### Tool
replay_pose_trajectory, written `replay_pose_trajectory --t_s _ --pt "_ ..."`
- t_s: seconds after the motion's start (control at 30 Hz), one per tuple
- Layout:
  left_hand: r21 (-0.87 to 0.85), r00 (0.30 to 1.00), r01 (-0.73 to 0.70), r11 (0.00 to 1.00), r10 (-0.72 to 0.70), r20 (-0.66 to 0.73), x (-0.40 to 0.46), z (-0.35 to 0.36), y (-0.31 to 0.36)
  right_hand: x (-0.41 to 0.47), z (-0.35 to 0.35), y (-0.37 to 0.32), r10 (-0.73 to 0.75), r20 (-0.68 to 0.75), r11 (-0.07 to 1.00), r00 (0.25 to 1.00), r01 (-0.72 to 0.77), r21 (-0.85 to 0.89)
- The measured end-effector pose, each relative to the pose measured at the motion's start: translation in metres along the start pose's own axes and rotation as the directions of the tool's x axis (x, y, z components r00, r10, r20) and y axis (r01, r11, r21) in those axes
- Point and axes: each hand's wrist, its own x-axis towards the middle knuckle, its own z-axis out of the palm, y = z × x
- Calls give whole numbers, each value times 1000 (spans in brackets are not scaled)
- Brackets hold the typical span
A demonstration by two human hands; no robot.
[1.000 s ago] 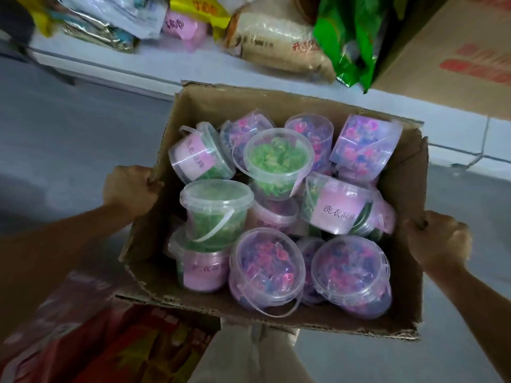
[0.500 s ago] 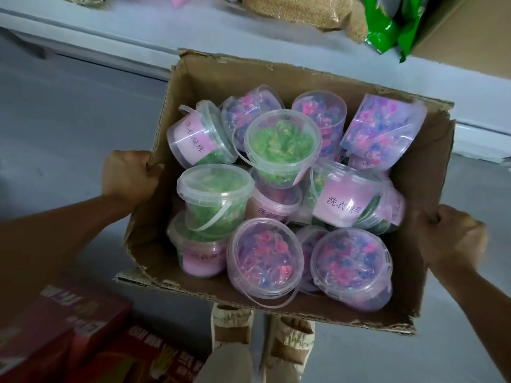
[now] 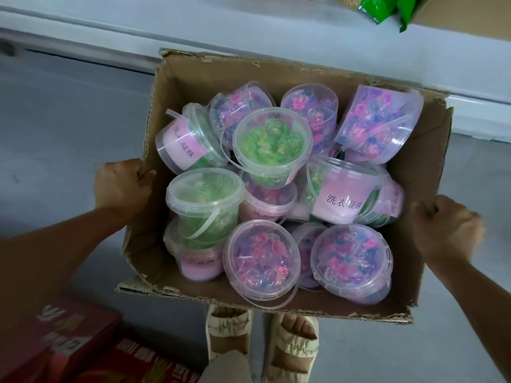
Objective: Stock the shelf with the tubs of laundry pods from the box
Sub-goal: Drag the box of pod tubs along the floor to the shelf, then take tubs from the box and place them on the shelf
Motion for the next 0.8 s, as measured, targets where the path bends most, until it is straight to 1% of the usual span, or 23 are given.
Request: replay_pose_trajectory --t_s 0.1,0.17,0.23,0.3,0.4,0.5,0.57,0.63,0.7,0.8 --pt "38 999 32 999 -32 4 -5 -1 6 -5 -3 -4 36 31 998 999 -34 -59" --pt "116 998 51 992 -55 34 -6 -3 10 -5 -7 -11 41 72 992 997 -32 -123" --pt "181 994 58 982 -74 83 -6 -6 14 -4 -11 -17 87 141 986 986 -65 -154" --pt "207 986 80 975 -109 129 -8 -11 17 -5 -12 -20 123 183 981 975 -91 -171" --pt "225 956 122 967 -175 237 -12 -21 20 -9 -16 -19 128 278 979 952 -76 -190" --pt "194 902 165 967 -228 366 -20 -36 28 -11 -29 -21 162 412 971 897 -72 -227" --pt "140 856 202 969 -245 454 -27 -45 34 -14 -42 -25 154 473 970 868 -42 -238" --pt "124 818 208 970 -242 522 -35 -57 38 -19 -57 -31 136 516 971 846 -10 -238" --pt "106 815 179 978 -208 541 -43 -68 44 -23 -72 -38 80 535 973 841 52 -226" --pt "37 859 191 981 -185 477 -57 -88 62 -29 -96 -54 20 536 983 844 80 -162"
